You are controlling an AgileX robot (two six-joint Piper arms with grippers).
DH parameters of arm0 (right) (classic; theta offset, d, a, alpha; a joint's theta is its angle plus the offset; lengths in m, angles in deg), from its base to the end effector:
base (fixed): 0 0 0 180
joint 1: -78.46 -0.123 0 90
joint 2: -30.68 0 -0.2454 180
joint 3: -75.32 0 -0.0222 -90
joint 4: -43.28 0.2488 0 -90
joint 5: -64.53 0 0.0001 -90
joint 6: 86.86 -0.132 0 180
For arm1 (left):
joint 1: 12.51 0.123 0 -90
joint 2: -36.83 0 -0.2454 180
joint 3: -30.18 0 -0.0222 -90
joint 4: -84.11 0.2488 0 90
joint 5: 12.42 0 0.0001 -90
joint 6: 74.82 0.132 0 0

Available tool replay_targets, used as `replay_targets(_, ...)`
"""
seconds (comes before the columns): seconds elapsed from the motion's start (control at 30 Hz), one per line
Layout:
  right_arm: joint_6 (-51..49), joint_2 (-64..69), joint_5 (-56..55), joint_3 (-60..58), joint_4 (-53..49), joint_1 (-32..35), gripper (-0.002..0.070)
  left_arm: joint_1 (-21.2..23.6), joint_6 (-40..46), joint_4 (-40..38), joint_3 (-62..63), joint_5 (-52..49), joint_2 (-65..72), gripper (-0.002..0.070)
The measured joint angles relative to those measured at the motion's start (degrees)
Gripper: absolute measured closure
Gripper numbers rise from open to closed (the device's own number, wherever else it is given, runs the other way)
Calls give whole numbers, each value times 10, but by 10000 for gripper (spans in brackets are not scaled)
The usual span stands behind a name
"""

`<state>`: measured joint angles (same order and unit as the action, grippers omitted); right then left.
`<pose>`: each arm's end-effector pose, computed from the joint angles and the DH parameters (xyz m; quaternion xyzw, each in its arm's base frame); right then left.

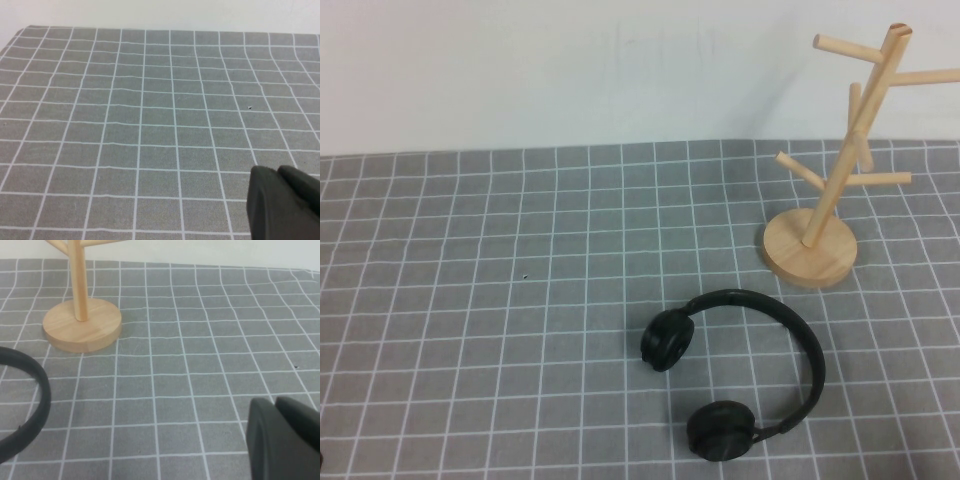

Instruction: Take out the headphones from the headphone stand

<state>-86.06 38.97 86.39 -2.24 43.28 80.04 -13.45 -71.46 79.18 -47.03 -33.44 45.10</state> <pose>0.1294 -0.0036 0.1583 0.0055 0.8075 -0.0122 0.5897 0.1299 -0.0062 0.1626 0.0071 0.8008 -0.0238 0.5984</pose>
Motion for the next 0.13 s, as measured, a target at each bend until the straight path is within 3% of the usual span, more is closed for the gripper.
replay_targets(0.13,0,0,0,0,0,0,685,0,0,0,0,0,0,679)
